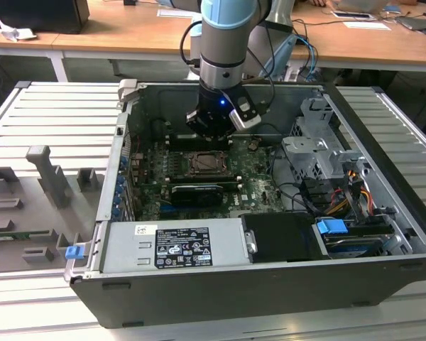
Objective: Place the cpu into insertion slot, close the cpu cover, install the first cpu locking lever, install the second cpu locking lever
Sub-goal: 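Install the second cpu locking lever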
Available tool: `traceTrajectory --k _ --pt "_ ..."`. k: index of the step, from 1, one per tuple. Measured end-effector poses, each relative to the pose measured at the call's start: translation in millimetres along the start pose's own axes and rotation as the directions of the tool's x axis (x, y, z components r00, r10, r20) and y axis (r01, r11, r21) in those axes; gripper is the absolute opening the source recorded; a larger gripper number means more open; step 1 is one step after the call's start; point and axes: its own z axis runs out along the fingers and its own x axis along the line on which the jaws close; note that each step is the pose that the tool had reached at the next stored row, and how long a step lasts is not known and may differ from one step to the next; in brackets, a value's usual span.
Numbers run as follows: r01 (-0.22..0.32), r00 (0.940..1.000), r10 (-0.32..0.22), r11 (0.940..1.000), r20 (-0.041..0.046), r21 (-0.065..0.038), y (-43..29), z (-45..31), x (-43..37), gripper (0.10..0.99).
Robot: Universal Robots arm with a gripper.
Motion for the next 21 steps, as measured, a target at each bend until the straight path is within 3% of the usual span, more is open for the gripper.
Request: traceTrajectory --k 14,17,20,21 --pt "0.0 1.0 0.0 1.0 -0.0002 0.002 -5.9 -1.3 0.4 0.106" --pt "0.0 1.0 0.0 1.0 -0.0001 0.001 -5.4 -7.4 0.2 0.106" --pt "0.0 1.0 0.0 1.0 -0.0002 0.001 -3.6 -28.7 -0.1 0.106" --pt "0.0 1.0 0.0 1.0 -0.0001 0.001 -4.6 -29.1 0.0 0.106"
